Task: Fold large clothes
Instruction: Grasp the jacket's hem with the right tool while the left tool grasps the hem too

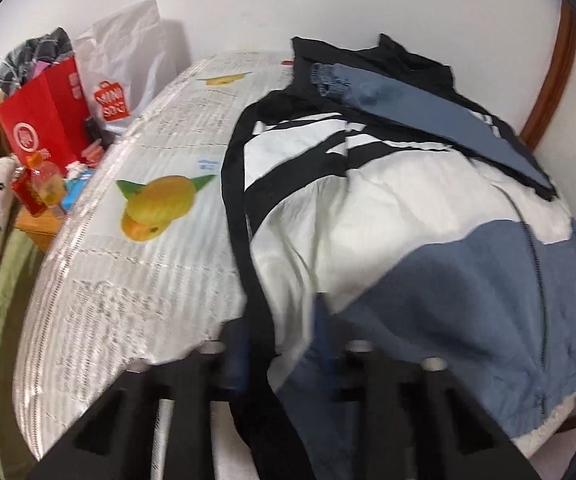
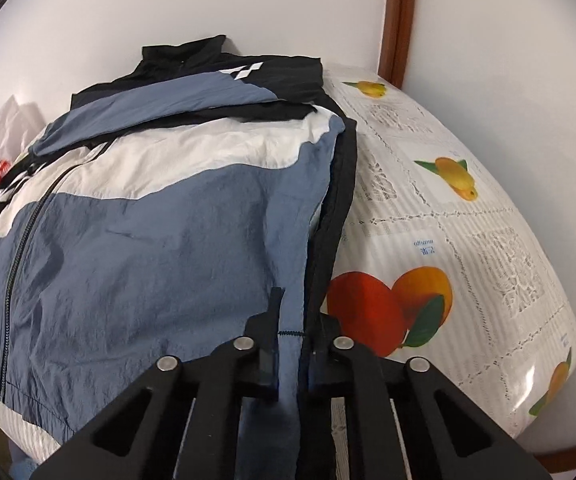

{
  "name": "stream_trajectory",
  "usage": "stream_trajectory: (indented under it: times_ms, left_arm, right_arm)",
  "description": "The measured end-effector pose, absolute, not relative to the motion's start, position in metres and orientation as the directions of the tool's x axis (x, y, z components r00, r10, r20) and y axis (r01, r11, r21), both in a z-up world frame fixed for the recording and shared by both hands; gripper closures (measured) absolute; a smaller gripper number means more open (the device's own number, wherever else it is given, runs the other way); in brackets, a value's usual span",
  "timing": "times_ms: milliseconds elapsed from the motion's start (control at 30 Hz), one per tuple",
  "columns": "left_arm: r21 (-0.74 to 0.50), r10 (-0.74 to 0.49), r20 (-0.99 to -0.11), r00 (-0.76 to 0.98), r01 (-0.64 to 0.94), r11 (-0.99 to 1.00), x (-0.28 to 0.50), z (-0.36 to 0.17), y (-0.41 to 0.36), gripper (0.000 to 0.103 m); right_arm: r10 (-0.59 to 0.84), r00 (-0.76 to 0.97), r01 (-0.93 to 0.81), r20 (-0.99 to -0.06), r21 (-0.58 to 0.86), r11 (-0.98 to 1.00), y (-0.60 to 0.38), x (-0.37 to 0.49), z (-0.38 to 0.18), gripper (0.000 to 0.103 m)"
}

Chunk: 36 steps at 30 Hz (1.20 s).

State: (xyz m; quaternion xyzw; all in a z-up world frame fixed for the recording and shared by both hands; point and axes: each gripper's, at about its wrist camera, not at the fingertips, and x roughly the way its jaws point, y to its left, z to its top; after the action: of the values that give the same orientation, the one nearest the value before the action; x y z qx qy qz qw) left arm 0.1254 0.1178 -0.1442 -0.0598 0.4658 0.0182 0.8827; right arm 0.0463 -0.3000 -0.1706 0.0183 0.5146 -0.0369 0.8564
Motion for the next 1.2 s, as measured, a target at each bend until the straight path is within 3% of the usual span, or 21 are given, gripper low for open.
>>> stream_trajectory:
  times_ms: [67,500,1200]
  left_arm:
    - [-0.095,-0.031,-0.820,0.572,-0.083,0.992,0.121,-0.140,0.117,0.095]
    - [-0.237,-0.183,-0.691,0.700,0.020,0.971,0.080,-0.088,0.139,0.098]
    - [-0.275,-0.149,-0.560,0.815,-0.014,0.961,0.175,-0.009,0.146,0.098]
  right_arm:
    - [-0.038,0.479,0.069,-0.877,-0.006,0.998,-0.301,0.044,-0.165,0.098]
    - [0.043,0.600,0.048,-0.799,0.090,0.995,-0.323,0.020,-0.097,0.099]
    - [0.091,0.743,0.079,-0.663,0.221,0.972,-0.335,0.135,-0.024,0.099]
